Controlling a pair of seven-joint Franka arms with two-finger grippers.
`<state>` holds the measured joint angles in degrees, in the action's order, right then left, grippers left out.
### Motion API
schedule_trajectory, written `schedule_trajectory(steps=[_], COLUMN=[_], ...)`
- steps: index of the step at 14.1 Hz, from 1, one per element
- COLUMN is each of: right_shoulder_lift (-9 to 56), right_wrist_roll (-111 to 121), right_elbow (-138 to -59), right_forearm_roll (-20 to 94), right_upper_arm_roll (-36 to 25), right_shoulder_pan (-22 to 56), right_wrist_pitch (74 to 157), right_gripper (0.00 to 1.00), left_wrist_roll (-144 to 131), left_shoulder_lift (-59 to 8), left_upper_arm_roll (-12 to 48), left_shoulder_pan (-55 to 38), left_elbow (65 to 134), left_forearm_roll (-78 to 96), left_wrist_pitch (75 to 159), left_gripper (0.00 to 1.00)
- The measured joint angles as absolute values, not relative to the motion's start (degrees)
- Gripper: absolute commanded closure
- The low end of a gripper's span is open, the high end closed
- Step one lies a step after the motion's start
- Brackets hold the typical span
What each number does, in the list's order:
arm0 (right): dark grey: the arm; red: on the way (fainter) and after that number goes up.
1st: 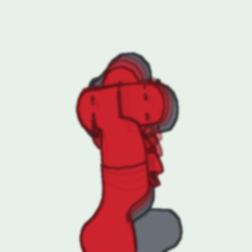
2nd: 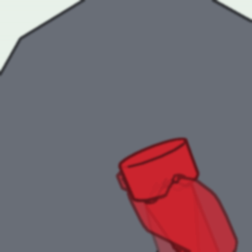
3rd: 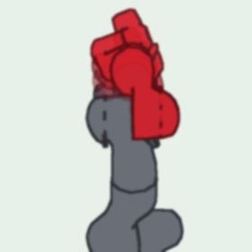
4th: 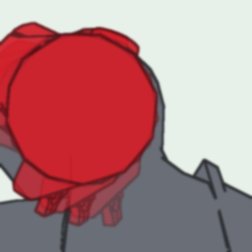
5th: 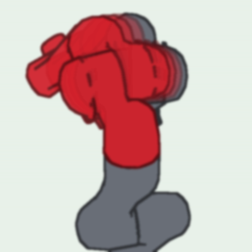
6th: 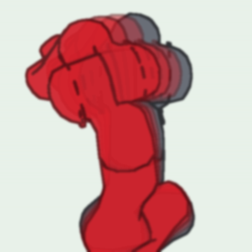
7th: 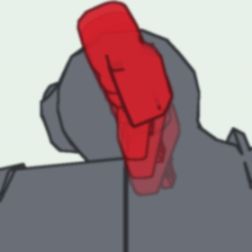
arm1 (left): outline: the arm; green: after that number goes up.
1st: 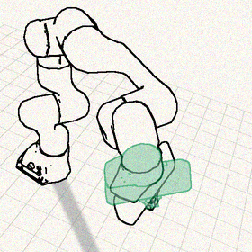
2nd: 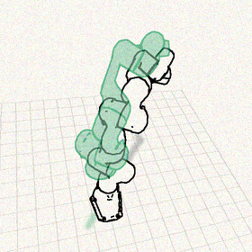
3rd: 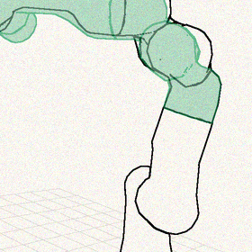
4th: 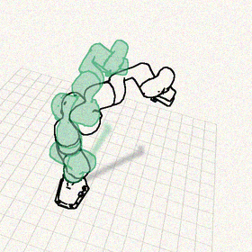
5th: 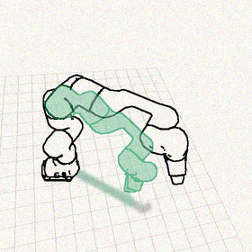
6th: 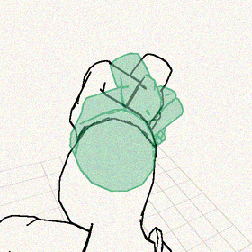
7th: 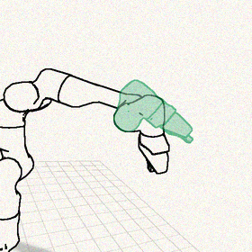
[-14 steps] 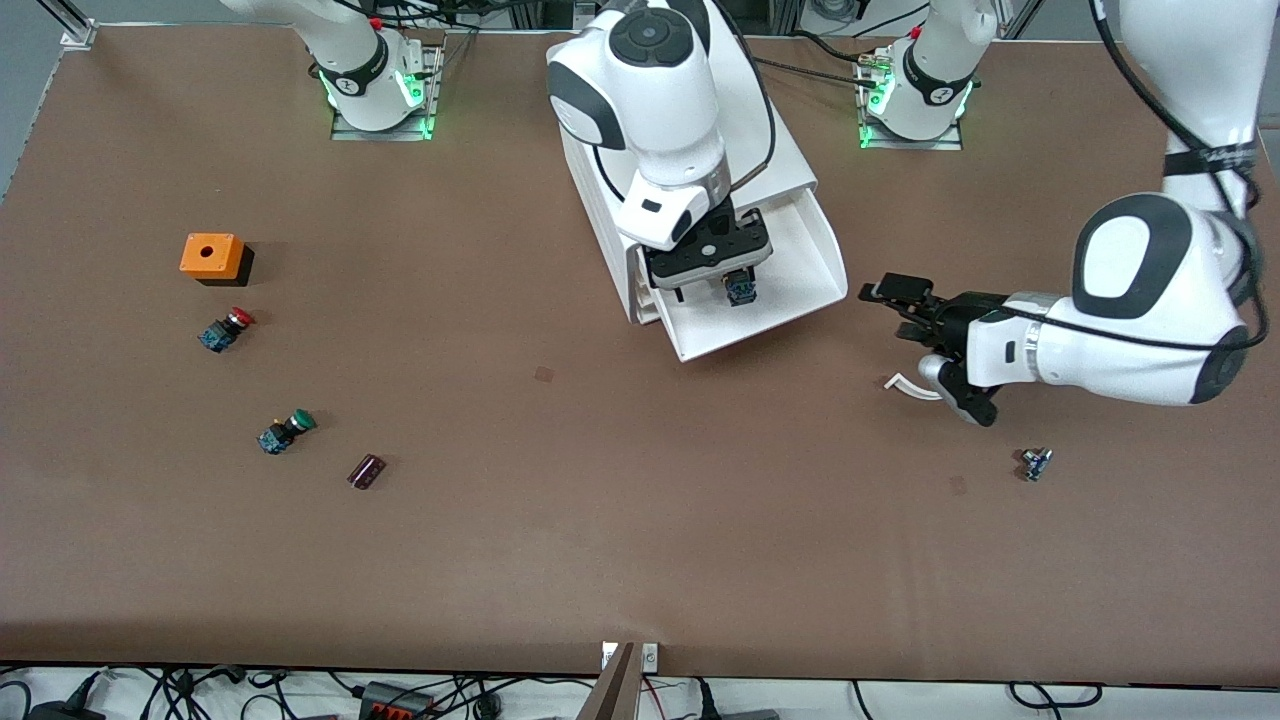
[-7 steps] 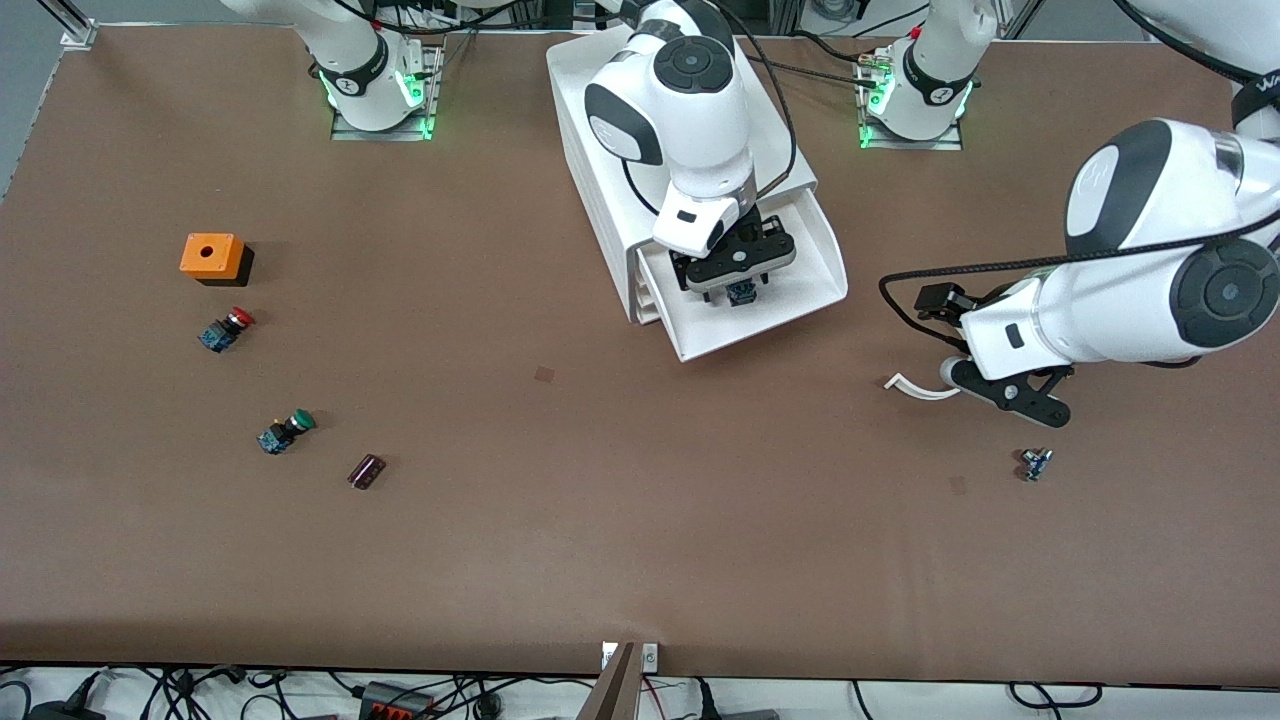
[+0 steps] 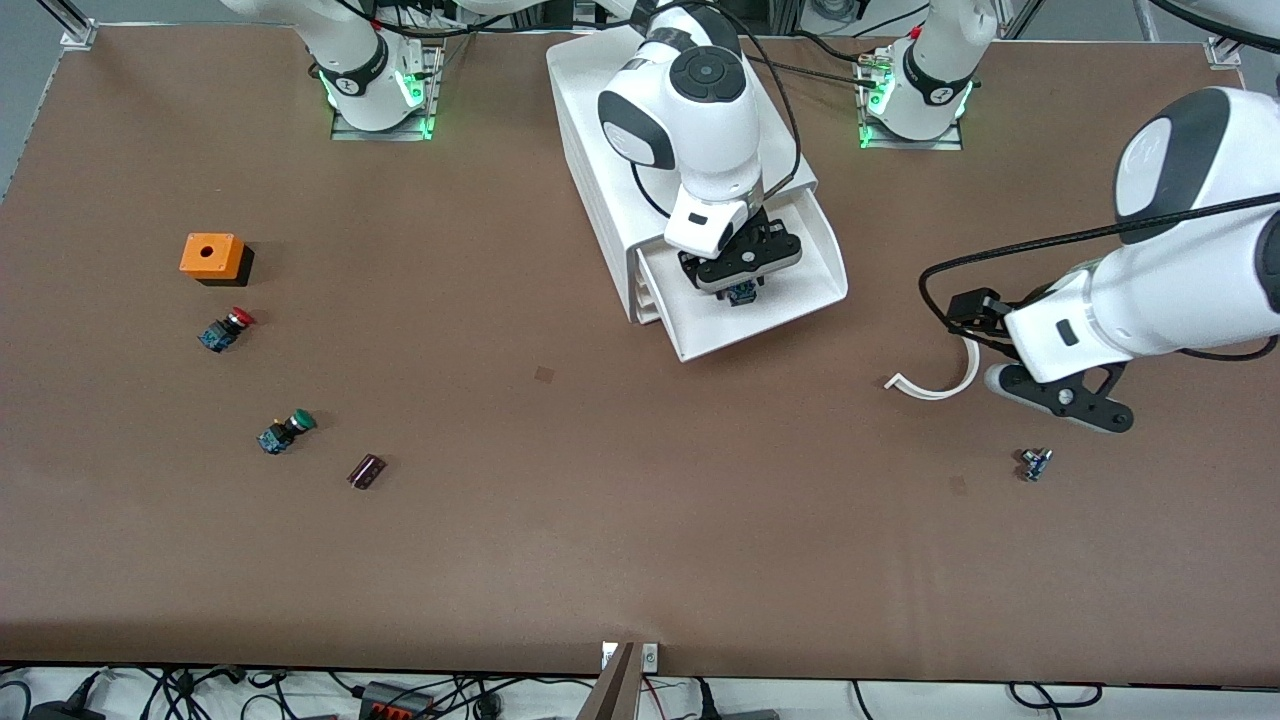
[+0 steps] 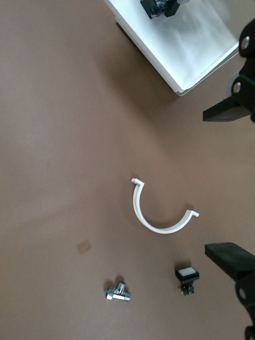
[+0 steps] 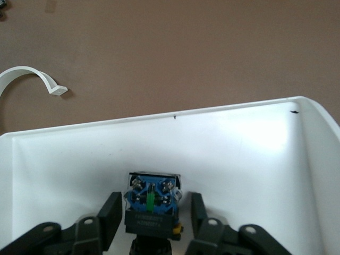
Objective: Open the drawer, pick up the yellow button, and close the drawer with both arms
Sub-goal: 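Lift the button out with the right gripper while the left gripper withdraws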
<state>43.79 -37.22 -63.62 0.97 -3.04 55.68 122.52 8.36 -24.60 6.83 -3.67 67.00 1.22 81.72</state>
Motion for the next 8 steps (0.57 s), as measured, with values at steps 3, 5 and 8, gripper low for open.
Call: schedule_trajectory(steps=[3, 5, 8], right_shoulder_lift=[43.8, 43.78, 43.57], right_wrist_roll=[-37.4, -39.02, -40.44], right_elbow=[-63.23, -61.89, -58.58], right_forearm_roll=[0.96, 0.96, 0.97], right_upper_arm_roll=[-3.69, -5.18, -6.24], right_shoulder_pan=[55.73, 55.65, 54.58], right_wrist_pitch=[122.5, 122.51, 122.43], right_gripper=[1.0, 1.0, 1.0], left_wrist_roll=[8.27, 8.25, 7.69], left_shoulder_lift=[-24.41, -24.45, -24.46], left_upper_arm_roll=[6.77, 6.78, 6.8], left_shoulder_pan=[-3.54, -3.57, -3.82], left_elbow=[64.85, 64.82, 64.82], left_forearm_roll=[1.19, 1.19, 1.19], left_wrist_pitch=[81.04, 81.01, 81.0], left_gripper=[0.0, 0.0, 0.0])
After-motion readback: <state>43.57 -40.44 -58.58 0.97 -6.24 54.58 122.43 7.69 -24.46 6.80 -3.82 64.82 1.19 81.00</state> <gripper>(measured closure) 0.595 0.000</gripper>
